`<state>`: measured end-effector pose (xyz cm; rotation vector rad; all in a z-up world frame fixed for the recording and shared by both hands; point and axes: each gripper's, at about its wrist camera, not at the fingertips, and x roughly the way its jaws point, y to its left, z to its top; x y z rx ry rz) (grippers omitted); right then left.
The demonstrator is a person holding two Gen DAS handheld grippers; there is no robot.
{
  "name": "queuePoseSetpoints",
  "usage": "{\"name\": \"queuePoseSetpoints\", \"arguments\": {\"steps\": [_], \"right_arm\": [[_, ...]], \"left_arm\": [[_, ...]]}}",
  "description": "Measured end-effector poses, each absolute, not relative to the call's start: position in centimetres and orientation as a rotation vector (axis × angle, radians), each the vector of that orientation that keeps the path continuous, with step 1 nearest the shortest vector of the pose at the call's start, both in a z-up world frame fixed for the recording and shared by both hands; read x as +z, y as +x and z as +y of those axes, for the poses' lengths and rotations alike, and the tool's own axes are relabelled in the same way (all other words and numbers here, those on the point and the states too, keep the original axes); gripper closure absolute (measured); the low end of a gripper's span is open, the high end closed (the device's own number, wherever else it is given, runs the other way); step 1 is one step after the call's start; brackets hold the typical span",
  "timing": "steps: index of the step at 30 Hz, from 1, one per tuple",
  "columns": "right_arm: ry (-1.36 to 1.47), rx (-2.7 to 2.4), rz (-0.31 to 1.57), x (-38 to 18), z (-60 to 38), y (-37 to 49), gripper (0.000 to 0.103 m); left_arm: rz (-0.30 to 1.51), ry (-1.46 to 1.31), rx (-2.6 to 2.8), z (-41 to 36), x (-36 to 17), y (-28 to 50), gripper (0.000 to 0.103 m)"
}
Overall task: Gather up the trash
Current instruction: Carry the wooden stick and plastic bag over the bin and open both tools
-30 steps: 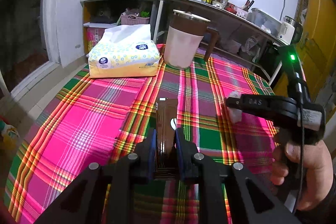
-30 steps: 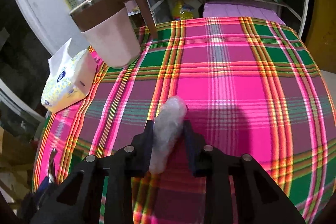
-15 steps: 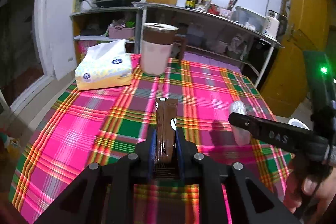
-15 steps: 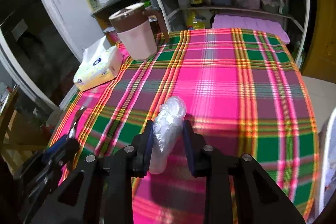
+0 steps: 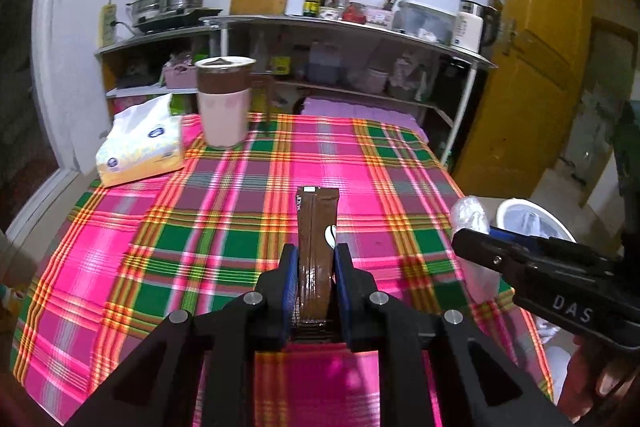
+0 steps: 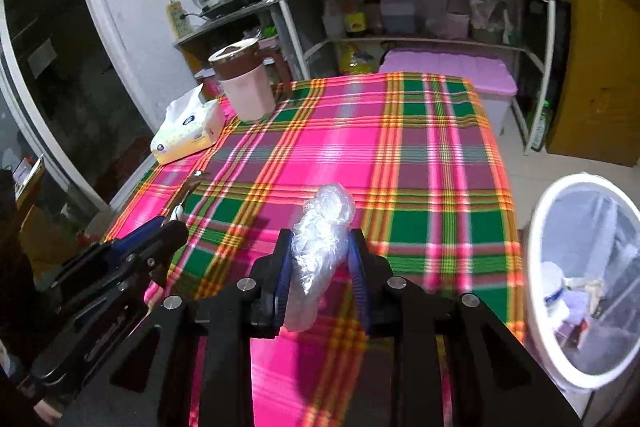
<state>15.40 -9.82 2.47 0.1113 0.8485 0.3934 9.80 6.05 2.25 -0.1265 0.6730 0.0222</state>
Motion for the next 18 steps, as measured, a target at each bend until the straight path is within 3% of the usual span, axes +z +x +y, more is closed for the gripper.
{"name": "queuePoseSetpoints", "arguments": {"steps": [18], "right_arm": [[0.217, 0.273, 0.814, 2.3, -19.7, 12.3, 0.075]], "left_arm": [[0.711, -0.034, -0.138, -3.6, 1.9, 10.5, 0.084]]}}
